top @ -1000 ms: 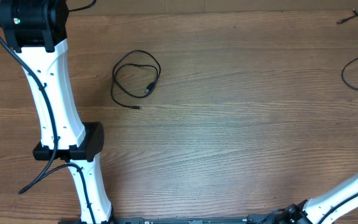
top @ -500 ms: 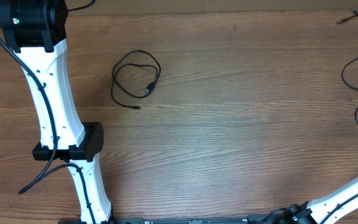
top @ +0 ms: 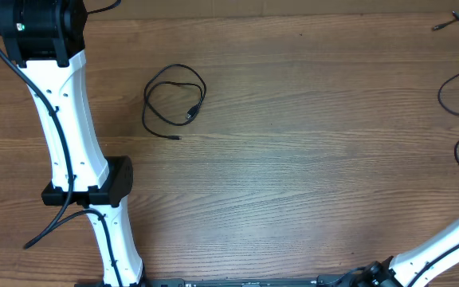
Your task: Untangle cables
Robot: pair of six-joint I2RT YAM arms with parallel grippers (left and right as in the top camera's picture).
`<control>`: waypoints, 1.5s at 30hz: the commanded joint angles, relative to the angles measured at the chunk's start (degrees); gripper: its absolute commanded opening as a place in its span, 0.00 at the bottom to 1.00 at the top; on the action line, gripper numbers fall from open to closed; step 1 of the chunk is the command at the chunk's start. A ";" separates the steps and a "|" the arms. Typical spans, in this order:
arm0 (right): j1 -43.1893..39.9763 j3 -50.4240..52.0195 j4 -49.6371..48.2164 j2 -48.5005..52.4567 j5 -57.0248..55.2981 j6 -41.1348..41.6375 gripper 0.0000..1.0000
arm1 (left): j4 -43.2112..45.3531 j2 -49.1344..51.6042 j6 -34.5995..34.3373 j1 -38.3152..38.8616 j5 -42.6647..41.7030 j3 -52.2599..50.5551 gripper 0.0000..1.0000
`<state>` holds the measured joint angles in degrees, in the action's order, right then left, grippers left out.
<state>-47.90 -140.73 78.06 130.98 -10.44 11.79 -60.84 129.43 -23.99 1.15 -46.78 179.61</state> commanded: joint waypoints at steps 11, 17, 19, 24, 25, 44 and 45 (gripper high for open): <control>21.90 -0.79 -7.69 -30.03 12.85 -0.35 1.00 | 0.22 -1.62 7.63 -0.13 1.03 0.39 0.99; 30.32 -0.72 -7.76 -27.32 25.38 -0.35 1.00 | 0.24 -1.62 7.74 -1.86 2.47 0.39 1.00; 33.18 -0.72 -7.37 -25.27 25.57 -0.37 1.00 | 0.17 -1.62 7.72 -2.75 2.43 0.39 1.00; 41.38 -0.72 -5.03 -17.84 25.68 -2.99 1.00 | -0.94 -1.62 7.15 -5.31 3.02 0.39 1.00; 42.93 -0.72 -4.66 -16.26 26.03 -2.97 1.00 | -1.66 -1.64 6.73 -5.90 4.24 0.39 1.00; 72.67 -0.72 -3.76 5.68 42.49 -3.39 1.00 | -30.86 -2.19 7.26 -19.63 23.43 0.39 1.00; 74.95 -0.63 -3.69 6.56 40.39 -3.37 1.00 | -31.10 -2.19 8.09 -19.91 23.47 0.39 1.00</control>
<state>21.98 -141.21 74.19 135.52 30.46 8.99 -91.55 129.32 -17.93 -18.17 -24.71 179.61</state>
